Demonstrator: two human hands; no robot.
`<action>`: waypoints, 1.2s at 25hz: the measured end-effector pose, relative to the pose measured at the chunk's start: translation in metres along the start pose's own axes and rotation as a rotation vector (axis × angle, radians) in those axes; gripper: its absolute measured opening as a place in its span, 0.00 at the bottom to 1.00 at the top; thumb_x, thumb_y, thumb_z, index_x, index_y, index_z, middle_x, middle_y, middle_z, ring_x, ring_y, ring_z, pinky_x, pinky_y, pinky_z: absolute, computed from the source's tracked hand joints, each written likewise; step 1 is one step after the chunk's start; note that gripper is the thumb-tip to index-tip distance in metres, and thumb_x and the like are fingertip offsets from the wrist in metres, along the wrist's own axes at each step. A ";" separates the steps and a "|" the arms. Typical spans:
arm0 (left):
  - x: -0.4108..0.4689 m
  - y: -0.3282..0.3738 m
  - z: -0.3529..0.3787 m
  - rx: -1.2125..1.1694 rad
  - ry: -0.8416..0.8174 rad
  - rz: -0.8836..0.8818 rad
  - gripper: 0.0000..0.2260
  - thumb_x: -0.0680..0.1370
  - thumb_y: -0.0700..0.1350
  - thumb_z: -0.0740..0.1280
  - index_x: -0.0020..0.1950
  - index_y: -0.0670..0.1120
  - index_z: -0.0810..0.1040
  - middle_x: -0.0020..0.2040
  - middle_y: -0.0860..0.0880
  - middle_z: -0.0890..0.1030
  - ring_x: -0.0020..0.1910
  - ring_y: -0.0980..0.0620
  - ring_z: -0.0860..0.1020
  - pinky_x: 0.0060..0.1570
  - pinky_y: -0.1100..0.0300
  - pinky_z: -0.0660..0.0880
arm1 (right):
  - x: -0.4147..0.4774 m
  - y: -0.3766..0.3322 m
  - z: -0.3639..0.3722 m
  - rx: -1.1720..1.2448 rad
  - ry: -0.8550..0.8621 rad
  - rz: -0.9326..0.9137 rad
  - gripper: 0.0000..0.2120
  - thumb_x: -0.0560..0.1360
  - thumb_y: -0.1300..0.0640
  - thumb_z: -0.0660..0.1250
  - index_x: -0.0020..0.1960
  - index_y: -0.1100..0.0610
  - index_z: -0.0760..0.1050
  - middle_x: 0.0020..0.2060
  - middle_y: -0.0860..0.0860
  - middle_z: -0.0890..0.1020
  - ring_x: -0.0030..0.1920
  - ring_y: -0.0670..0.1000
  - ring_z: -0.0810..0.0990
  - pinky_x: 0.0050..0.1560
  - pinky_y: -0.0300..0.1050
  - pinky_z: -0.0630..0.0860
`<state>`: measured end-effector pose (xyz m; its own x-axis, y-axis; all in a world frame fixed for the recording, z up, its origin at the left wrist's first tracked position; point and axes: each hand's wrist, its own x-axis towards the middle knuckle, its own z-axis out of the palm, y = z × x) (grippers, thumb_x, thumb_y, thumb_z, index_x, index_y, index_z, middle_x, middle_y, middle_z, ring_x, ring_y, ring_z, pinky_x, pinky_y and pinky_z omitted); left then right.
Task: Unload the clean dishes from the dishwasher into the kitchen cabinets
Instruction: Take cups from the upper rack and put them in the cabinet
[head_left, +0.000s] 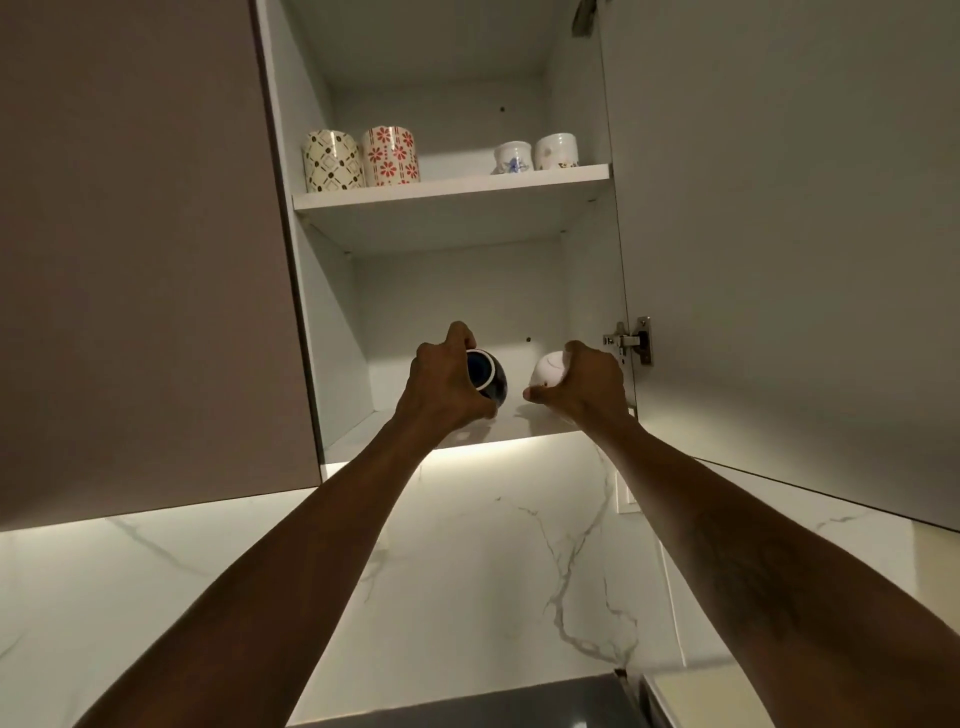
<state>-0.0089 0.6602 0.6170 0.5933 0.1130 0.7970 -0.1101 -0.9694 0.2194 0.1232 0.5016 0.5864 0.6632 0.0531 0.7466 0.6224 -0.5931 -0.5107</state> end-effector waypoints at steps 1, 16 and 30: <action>0.006 -0.003 0.007 -0.014 0.004 -0.002 0.35 0.57 0.50 0.83 0.58 0.49 0.70 0.48 0.51 0.78 0.47 0.52 0.75 0.41 0.63 0.71 | 0.005 0.005 0.003 -0.024 -0.028 0.000 0.37 0.58 0.36 0.80 0.58 0.57 0.76 0.51 0.53 0.82 0.55 0.56 0.79 0.46 0.44 0.72; 0.069 -0.004 0.002 0.007 0.134 0.118 0.35 0.55 0.54 0.83 0.60 0.49 0.79 0.52 0.53 0.83 0.49 0.54 0.81 0.48 0.67 0.74 | 0.041 -0.013 0.005 -0.141 0.054 -0.174 0.30 0.67 0.37 0.75 0.61 0.55 0.77 0.54 0.54 0.83 0.55 0.57 0.81 0.49 0.48 0.77; 0.145 0.041 -0.117 0.017 0.433 0.156 0.37 0.52 0.62 0.81 0.54 0.51 0.70 0.50 0.52 0.80 0.47 0.54 0.79 0.38 0.64 0.76 | 0.106 -0.138 -0.039 0.522 0.375 -0.711 0.41 0.64 0.45 0.79 0.71 0.53 0.67 0.58 0.49 0.82 0.55 0.49 0.81 0.55 0.48 0.80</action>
<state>-0.0208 0.6621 0.8079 0.1824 0.0423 0.9823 -0.1566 -0.9851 0.0715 0.0912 0.5577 0.7526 -0.0613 -0.0518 0.9968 0.9949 -0.0832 0.0569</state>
